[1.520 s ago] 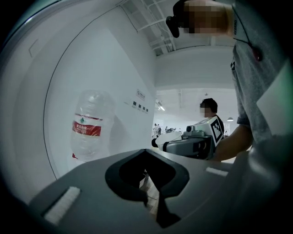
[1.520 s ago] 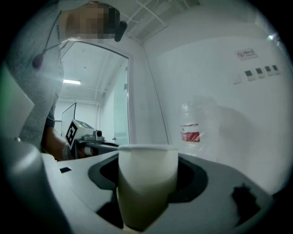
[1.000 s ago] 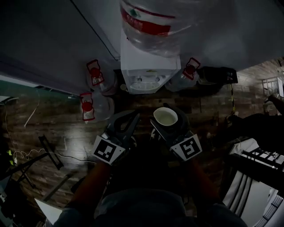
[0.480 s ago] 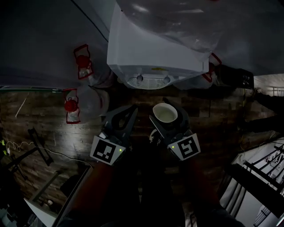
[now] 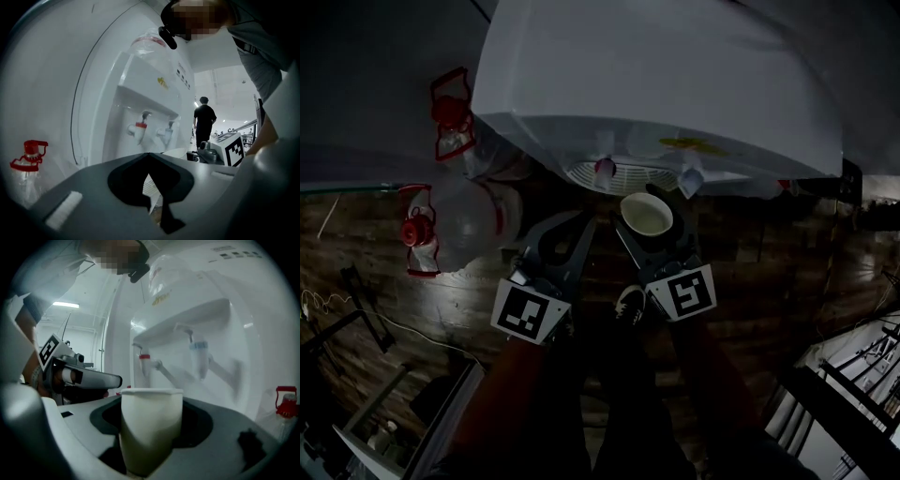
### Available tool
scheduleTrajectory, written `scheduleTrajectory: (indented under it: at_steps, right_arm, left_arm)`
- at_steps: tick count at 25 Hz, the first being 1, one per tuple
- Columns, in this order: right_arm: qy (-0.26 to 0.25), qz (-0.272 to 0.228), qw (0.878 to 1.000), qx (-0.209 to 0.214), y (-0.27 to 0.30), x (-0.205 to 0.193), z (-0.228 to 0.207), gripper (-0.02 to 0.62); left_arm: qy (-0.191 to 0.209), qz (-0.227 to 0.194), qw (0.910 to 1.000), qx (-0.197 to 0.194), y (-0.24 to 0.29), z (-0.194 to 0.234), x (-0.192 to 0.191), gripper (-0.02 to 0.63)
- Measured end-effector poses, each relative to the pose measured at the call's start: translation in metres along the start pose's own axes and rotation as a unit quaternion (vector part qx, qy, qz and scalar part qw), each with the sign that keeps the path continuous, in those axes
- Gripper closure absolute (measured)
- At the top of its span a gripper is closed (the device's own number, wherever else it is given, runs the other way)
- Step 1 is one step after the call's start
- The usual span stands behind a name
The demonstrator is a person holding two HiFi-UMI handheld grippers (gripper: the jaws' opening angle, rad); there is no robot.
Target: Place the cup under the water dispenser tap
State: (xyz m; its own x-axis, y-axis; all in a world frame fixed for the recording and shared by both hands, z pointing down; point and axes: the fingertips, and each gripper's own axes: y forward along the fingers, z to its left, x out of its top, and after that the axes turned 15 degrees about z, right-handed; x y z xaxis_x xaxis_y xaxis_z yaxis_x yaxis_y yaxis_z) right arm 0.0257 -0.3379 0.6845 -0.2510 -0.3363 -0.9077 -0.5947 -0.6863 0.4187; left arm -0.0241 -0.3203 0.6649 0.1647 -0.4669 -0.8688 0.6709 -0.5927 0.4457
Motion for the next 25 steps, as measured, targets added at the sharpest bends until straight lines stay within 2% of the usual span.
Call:
scheduleTrajectory:
  at_steps: [4,9,16,20,25]
  right_arm:
    - [-0.001,-0.014,1.000,-0.017,0.027,-0.024,-0.012,0.301]
    - [-0.033,-0.049,0.997,-0.052,0.046,-0.039,-0.022,0.301]
    - [-0.049,-0.101,0.988,-0.102,0.053,-0.043,-0.033,0.301]
    - [-0.068,-0.097,0.984,-0.136,0.056,-0.042,-0.037,0.301]
    - [-0.062,-0.057,0.983,-0.166,0.061,-0.049,-0.042,0.299]
  left_arm:
    - [-0.006,-0.003,1.0000,0.005,0.023,0.017,-0.027,0.598]
    - [-0.001,-0.016,0.9998,0.009,0.044,0.029,-0.048,0.598]
    - [0.014,-0.023,0.9996,0.004,0.062,0.034,-0.067,0.598]
    - [0.020,-0.021,0.9996,0.005,0.068,0.034,-0.072,0.598]
    - [0.015,-0.031,0.9994,0.005,0.068,0.031,-0.069,0.599]
